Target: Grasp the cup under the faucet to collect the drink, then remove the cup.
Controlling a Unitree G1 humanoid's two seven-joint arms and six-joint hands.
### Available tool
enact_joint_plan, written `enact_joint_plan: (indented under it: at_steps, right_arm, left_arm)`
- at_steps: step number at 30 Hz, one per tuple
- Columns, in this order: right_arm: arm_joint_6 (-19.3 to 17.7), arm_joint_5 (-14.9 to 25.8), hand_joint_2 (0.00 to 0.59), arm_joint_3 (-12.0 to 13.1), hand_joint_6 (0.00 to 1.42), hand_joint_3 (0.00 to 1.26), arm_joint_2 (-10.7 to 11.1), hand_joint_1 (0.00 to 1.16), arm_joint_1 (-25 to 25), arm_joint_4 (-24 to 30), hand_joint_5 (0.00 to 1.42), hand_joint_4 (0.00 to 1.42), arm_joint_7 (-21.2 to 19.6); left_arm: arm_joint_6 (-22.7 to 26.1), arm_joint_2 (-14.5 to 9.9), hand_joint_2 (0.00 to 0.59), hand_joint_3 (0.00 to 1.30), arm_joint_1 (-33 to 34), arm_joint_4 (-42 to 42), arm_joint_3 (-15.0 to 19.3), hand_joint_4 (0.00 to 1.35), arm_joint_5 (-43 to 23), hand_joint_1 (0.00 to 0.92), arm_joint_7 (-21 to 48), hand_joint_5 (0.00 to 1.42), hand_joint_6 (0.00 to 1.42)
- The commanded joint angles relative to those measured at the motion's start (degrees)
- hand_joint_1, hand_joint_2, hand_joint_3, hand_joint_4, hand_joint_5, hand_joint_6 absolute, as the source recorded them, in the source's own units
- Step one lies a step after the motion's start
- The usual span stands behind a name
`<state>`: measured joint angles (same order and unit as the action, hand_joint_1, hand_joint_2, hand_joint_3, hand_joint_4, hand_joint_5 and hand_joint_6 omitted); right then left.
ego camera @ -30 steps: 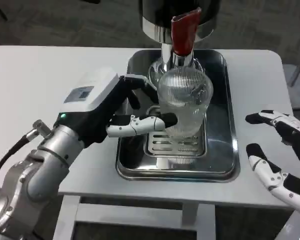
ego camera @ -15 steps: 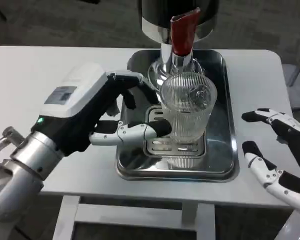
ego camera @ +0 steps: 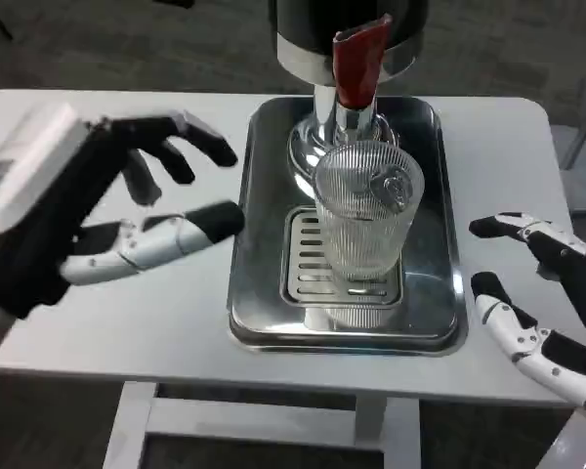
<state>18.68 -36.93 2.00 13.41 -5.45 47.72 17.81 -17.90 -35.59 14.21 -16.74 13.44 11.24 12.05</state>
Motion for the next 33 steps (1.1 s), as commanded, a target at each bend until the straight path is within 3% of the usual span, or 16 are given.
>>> enact_joint_plan:
  at_steps: [1, 6, 9, 17, 26, 33]
  right_arm:
    - [0.22, 0.18, 0.489, 0.07, 0.23, 0.27, -0.35, 0.45, -0.87, 0.91, 0.09, 0.14, -0.71]
    - [0.21, 0.24, 0.489, 0.03, 0.23, 0.27, -0.50, 0.45, -0.92, 1.20, 0.09, 0.14, -0.88]
    - [0.31, 0.39, 0.489, 0.23, 0.23, 0.27, -0.55, 0.45, -1.29, 1.65, 0.09, 0.15, -0.93]
    - [0.31, 0.73, 0.489, 0.67, 0.23, 0.27, -0.74, 0.45, -1.74, 2.23, 0.09, 0.15, -1.27]
    - [0.42, 0.97, 0.489, 0.72, 0.23, 0.28, -0.95, 0.45, -1.48, 2.13, 0.09, 0.15, -1.49]
    - [0.44, 0.77, 0.489, 0.77, 0.23, 0.28, -1.19, 0.45, -1.50, 2.14, 0.10, 0.16, -1.56]
  left_arm:
    - [2.32, -1.62, 0.093, 0.41, 2.10, -1.94, 3.98, 0.34, -10.12, 0.000, 3.78, 0.38, 0.49]
    - [6.14, -3.29, 0.096, 0.33, 9.08, -1.87, 5.13, 0.30, -20.64, 0.000, 8.12, 0.35, 0.41]
    - [9.04, -4.04, 0.089, 0.28, 15.19, -1.46, 3.96, 0.26, -25.73, 0.000, 10.74, 0.33, 0.39]
    - [16.86, -2.67, 0.070, 0.25, 27.46, 1.50, 0.88, 0.20, -34.63, 0.000, 16.16, 0.30, 0.39]
    - [21.52, 0.16, 0.060, 0.25, 34.83, 7.05, -1.93, 0.20, -36.30, 0.000, 17.84, 0.30, 0.39]
    - [22.98, 1.54, 0.057, 0.24, 35.68, 12.13, -4.93, 0.20, -35.04, 0.000, 21.65, 0.30, 0.37]
